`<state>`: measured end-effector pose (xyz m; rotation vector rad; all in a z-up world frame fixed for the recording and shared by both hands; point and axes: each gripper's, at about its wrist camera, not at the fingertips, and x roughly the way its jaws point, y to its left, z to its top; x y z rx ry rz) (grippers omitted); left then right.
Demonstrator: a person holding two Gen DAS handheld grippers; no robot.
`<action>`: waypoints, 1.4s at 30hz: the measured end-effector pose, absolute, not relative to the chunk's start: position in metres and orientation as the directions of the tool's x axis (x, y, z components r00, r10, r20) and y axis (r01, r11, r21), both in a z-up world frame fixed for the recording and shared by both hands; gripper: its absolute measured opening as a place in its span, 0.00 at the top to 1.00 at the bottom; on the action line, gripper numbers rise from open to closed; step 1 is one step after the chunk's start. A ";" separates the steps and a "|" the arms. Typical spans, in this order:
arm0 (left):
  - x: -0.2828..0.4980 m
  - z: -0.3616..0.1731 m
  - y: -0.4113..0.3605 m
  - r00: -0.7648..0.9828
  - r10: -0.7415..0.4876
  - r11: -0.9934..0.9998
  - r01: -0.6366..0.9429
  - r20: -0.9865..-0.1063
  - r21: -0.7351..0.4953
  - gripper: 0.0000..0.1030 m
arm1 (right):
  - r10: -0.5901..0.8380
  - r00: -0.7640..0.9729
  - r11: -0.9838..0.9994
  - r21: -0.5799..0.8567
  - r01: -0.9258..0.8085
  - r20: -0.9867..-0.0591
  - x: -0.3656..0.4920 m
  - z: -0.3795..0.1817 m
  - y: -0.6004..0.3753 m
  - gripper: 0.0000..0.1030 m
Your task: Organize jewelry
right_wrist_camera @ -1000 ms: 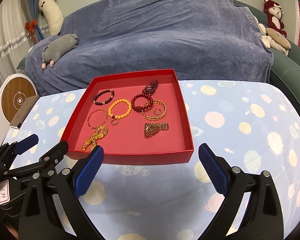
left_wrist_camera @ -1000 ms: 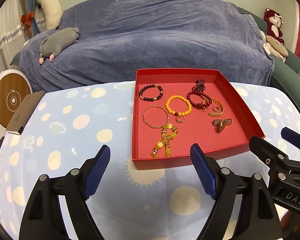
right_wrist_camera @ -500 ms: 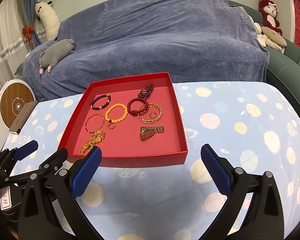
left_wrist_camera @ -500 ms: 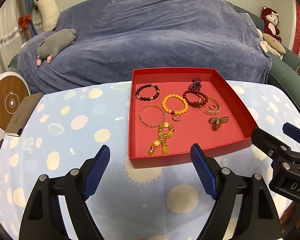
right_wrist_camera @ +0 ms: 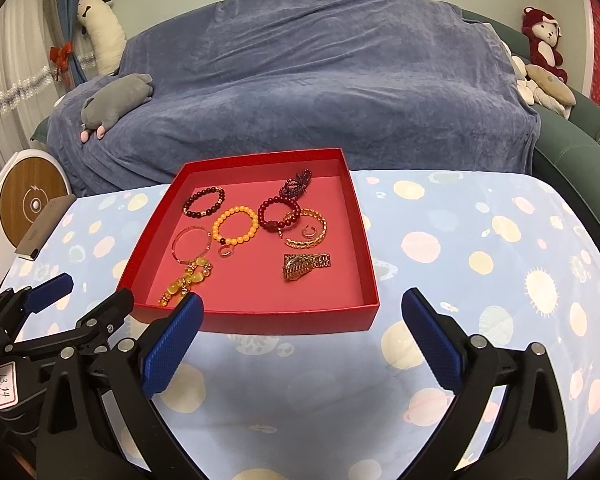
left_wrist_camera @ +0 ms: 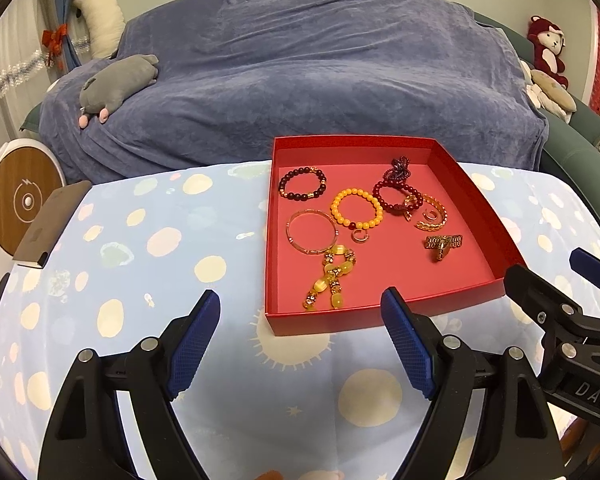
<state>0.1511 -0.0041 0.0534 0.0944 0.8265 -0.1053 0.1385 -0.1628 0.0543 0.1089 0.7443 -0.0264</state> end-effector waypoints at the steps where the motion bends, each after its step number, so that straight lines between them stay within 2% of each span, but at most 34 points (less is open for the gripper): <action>1: 0.151 0.053 -0.004 0.673 -0.057 0.991 0.130 -0.738 0.042 0.24 | 0.015 0.736 0.994 0.091 0.063 -0.677 0.138 0.054 -0.163 0.08; 42: 0.150 0.053 -0.001 0.670 -0.051 0.994 0.106 -0.740 0.027 0.22 | 0.000 0.742 0.996 0.066 0.060 -0.671 0.138 0.054 -0.157 0.08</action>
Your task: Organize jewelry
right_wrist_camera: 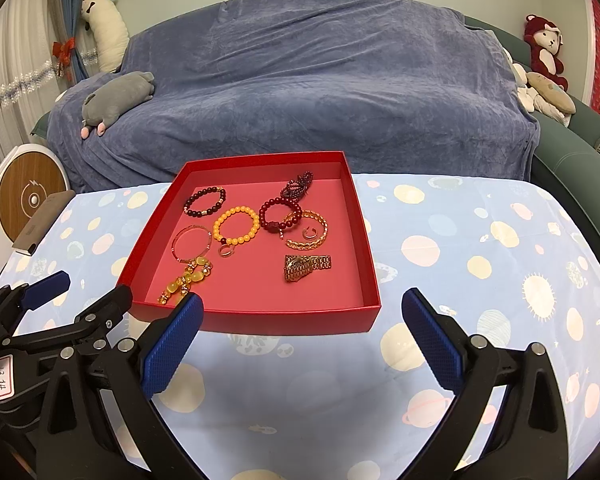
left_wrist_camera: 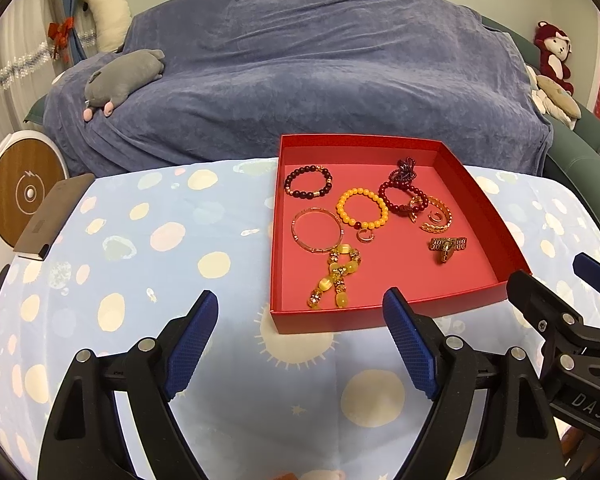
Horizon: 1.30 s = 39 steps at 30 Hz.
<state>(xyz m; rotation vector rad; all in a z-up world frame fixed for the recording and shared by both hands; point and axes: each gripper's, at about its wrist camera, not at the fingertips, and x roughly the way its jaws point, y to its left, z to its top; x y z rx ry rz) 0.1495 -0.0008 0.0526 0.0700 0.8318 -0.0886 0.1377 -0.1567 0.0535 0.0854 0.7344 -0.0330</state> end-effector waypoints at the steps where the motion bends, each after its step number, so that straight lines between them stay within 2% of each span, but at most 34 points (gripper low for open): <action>1: 0.150 0.053 -0.001 0.671 -0.051 0.994 0.106 -0.739 0.028 0.22 | -0.001 0.743 0.996 0.066 0.060 -0.670 0.138 0.054 -0.157 0.08; 39: 0.151 0.055 0.003 0.692 -0.040 0.995 0.095 -0.721 0.037 0.19 | 0.005 0.742 0.996 0.072 0.059 -0.671 0.137 0.053 -0.156 0.08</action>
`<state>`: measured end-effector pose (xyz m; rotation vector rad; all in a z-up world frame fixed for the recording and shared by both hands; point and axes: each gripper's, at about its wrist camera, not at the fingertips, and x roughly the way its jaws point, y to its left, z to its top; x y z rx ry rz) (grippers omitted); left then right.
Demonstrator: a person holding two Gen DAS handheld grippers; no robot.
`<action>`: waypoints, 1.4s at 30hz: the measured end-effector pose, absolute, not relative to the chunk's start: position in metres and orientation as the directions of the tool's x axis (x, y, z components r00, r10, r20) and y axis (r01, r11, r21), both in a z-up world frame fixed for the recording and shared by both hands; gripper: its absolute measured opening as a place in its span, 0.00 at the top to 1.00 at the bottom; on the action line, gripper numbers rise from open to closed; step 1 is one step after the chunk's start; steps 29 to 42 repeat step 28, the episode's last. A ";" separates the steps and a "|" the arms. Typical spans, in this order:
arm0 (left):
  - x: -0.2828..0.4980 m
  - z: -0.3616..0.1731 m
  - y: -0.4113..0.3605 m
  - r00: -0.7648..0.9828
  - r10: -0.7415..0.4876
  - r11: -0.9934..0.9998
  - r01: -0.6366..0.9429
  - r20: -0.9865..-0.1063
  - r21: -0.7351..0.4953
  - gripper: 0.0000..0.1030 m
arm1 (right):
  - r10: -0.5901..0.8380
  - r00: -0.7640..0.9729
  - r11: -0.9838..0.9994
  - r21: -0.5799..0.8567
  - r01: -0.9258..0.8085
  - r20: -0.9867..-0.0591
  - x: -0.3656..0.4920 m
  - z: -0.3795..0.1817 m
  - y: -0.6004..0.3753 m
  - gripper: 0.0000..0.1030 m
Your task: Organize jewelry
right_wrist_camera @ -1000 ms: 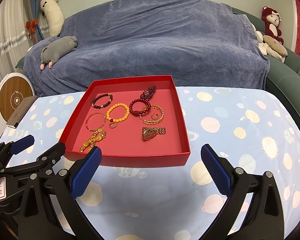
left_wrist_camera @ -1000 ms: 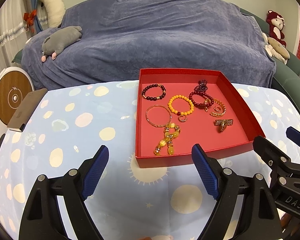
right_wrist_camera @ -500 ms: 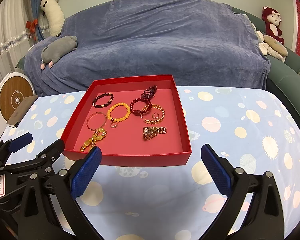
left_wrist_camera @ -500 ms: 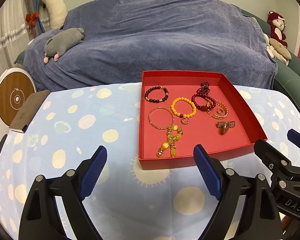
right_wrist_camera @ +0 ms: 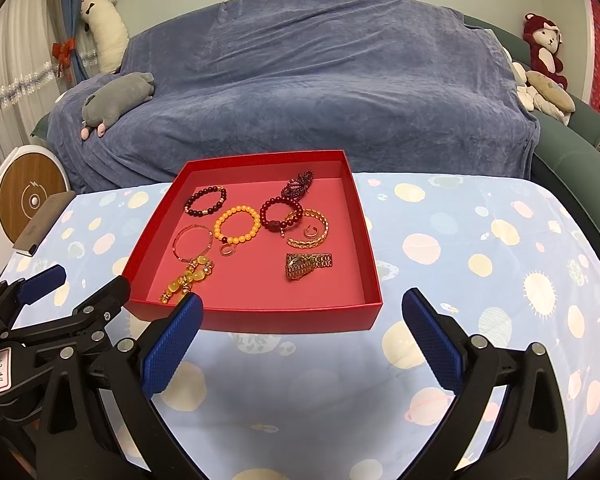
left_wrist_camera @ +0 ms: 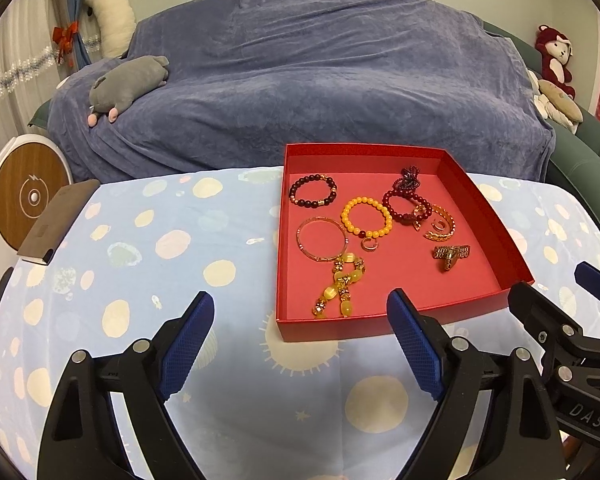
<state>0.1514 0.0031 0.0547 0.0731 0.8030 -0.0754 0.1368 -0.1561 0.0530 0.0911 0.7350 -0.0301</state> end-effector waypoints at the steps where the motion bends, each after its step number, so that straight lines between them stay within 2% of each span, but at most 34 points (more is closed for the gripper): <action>1: 0.151 0.055 0.003 0.693 -0.041 0.995 0.096 -0.720 0.036 0.19 | 0.005 0.742 0.996 0.074 0.059 -0.670 0.137 0.053 -0.157 0.07; 42: 0.154 0.051 0.001 0.679 -0.036 0.995 0.093 -0.734 0.037 0.19 | -0.019 0.744 0.996 0.049 0.070 -0.668 0.136 0.053 -0.158 0.07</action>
